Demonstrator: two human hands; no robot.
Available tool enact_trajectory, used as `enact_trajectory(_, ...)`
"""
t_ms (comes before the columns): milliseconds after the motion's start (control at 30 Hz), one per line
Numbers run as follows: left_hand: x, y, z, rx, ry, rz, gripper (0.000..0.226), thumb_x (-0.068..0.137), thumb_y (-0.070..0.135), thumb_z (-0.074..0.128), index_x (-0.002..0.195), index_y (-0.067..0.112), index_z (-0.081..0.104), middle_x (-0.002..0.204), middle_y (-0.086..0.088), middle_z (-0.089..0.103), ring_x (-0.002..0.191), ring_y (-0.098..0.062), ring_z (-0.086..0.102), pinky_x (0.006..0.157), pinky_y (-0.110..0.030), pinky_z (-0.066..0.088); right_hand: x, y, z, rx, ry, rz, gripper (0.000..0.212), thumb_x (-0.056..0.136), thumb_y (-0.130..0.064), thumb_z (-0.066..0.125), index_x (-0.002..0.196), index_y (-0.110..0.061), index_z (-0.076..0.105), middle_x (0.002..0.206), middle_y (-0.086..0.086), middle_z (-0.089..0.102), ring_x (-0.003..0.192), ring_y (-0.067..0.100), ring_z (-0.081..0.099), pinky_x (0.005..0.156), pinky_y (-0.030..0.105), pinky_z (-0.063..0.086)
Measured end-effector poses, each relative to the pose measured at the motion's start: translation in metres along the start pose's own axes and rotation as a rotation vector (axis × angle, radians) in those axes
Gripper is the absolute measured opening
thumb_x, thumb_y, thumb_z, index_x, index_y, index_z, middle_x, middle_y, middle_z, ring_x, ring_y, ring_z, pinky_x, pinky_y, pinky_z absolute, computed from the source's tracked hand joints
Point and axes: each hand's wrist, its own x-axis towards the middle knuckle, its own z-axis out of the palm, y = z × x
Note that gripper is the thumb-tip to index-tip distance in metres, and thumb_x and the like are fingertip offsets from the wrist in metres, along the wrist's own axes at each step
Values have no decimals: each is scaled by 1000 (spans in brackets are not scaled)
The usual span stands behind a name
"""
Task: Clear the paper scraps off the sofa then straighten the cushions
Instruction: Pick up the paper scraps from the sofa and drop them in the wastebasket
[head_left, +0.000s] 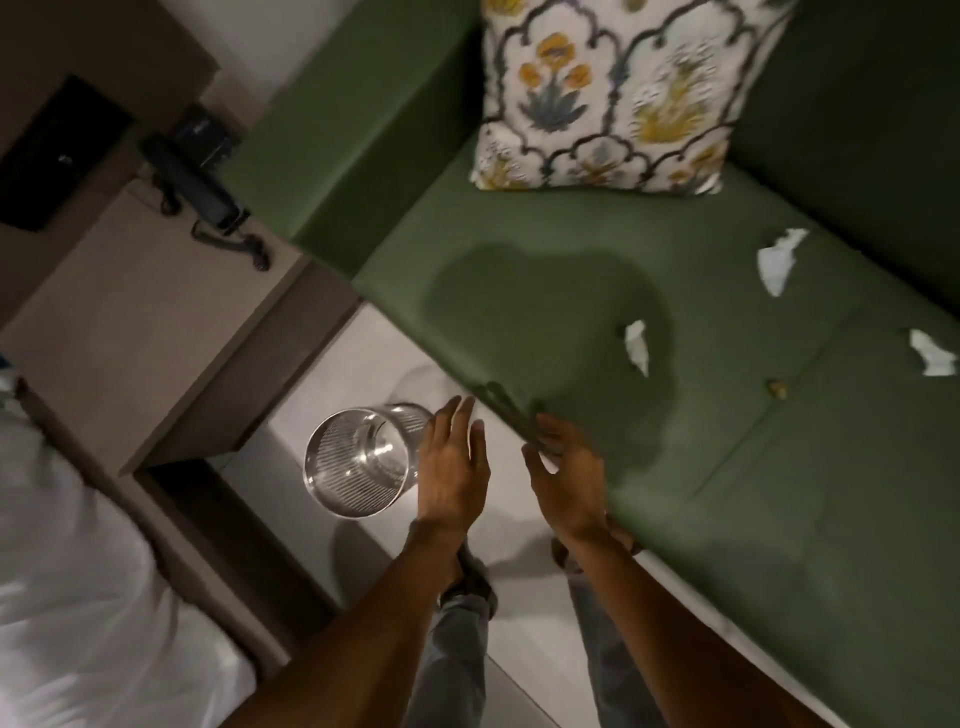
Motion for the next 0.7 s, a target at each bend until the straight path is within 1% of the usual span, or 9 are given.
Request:
enact_trajectory(33,2,19,9,2,-5,27,37,111,25,48,146,16,54,150,-8,56,139,-26,48,117,-44,44,7,4,-19,-31,41,-16,36,94,-15,76,130,-17,70,123,7,76,102,23,78,91,34,63)
enact_trajectory(133,8,74,38,6,-48,120,38,110,27,49,147,19,53,147,-8,57,134,-25,50,114,-40,48,27,16,-74,-71,150,4,33,96,-19,75,128,-16,72,123,11,75,101,28,78,86,45,65)
enact_trajectory(233,18,121,64,7,-147,180,41,112,29,41,152,18,47,152,-9,52,138,-25,46,116,-40,43,46,31,-125,-141,278,27,33,97,-20,72,129,-15,72,124,13,73,99,33,78,82,50,65)
enact_trajectory(333,28,159,87,44,-200,216,43,111,24,43,152,12,48,155,-12,50,141,-29,45,121,-44,38,67,54,-167,-204,352,77,38,99,-20,69,137,-14,69,137,17,65,117,38,70,98,46,59)
enact_trajectory(433,38,184,104,127,-223,294,45,107,17,50,151,9,49,154,-17,50,136,-33,48,117,-46,41,88,70,-198,-225,359,143,46,100,-15,66,146,-11,62,155,22,53,145,41,47,119,43,41)
enact_trajectory(567,60,194,115,289,-332,362,76,89,5,67,159,11,37,166,-17,34,148,-37,34,123,-51,35,107,83,-217,-326,272,142,70,96,3,59,161,-16,42,174,18,24,156,42,29,129,42,27)
enact_trajectory(600,65,195,118,313,-347,365,81,85,3,70,159,10,36,166,-17,32,149,-38,31,124,-51,33,110,88,-220,-347,244,136,74,95,8,56,163,-17,41,175,16,22,157,42,28,129,42,26)
enact_trajectory(633,68,196,121,335,-357,362,83,84,2,71,159,10,36,167,-17,30,151,-39,29,125,-50,31,110,92,-222,-366,222,121,75,93,11,55,161,-15,43,174,16,25,155,43,30,129,42,27)
enact_trajectory(700,73,195,127,378,-375,328,83,87,2,71,160,10,33,170,-18,24,153,-39,25,127,-48,27,108,102,-225,-397,221,67,69,86,16,57,151,-7,57,164,22,42,144,48,44,123,43,37)
